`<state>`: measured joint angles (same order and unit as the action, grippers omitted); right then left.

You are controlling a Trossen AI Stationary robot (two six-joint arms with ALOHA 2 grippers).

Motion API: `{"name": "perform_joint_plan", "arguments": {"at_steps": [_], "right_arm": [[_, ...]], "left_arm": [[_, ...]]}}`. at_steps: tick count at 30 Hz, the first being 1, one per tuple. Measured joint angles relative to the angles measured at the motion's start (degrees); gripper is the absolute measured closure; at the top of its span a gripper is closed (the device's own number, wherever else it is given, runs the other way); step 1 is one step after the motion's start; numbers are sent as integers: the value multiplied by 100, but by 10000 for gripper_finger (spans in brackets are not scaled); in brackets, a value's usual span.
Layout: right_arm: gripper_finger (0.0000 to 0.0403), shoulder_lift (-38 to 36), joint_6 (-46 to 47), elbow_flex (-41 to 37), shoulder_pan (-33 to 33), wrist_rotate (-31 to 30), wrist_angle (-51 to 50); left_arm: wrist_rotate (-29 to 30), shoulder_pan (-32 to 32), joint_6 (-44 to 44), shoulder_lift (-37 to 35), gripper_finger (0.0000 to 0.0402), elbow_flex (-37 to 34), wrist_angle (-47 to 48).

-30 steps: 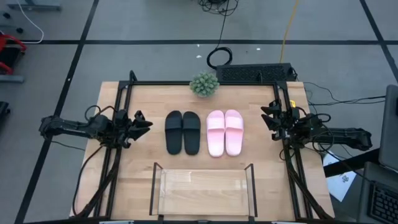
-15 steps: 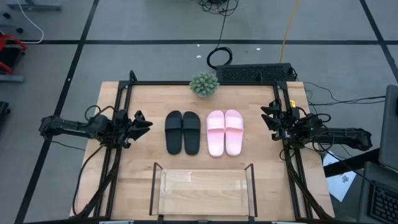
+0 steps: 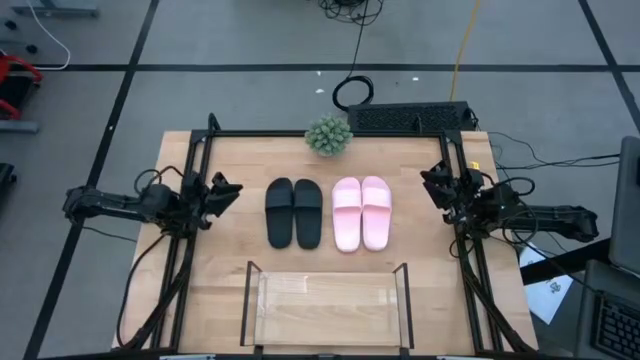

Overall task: Pick and place slides into the shelf
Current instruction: Put the left black slide on the shelf

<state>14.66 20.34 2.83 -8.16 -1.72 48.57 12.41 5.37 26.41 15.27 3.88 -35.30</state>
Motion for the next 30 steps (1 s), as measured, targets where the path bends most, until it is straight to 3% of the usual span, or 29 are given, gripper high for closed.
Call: {"name": "perform_joint_plan", "arguments": {"at_steps": [5,8,12,15,18,22,26,30], "right_arm": [[250,6,96,51,-2,-146,816],[250,145,130,402,24,57,1034],[250,823,-482,1820,174,626,611],[250,1724,-1093,3292,316,1103,-682],[250,2647,-1523,4909,432,1194,-2996],[250,3967,-1659,6749,452,159,-6637],[250,5100,-1655,7696,442,-905,-8846],[250,5708,-1792,7896,419,-1257,-9333]], "left_arm": [[122,0,2,-2,256,68,-600],[146,0,-348,-2,256,472,-556],[149,0,-1036,21,256,1797,985],[129,13,-1281,288,256,3337,3157],[204,50,-1289,923,256,4896,5419],[723,76,-920,2004,256,6406,7930],[1114,76,-476,3039,256,7048,9636],[1304,76,-183,3773,256,7020,10335]]}}
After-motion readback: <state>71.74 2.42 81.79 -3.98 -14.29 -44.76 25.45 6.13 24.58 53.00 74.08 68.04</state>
